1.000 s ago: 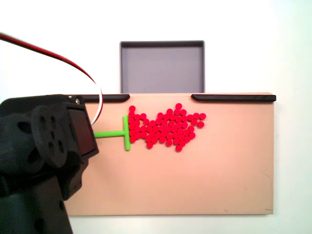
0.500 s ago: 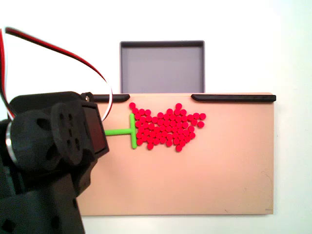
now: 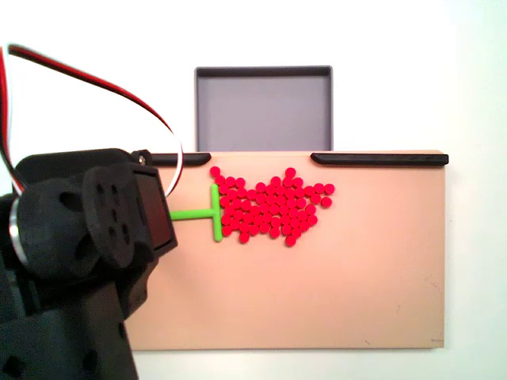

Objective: Gather the left side granules

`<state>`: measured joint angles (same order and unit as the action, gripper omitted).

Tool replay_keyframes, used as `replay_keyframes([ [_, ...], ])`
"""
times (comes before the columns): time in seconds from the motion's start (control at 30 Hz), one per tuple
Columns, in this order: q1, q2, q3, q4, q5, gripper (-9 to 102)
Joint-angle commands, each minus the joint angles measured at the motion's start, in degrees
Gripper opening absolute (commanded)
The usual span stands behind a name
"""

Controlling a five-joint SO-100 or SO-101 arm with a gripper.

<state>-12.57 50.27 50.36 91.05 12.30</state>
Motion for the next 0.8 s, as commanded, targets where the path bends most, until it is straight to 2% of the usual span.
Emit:
replay_keyframes([
  [0.0, -0.1, 0.9, 0.2, 0.2, -0.5, 0],
  [0.77, 0.2, 1.2, 0.2, 0.2, -0.7, 0],
])
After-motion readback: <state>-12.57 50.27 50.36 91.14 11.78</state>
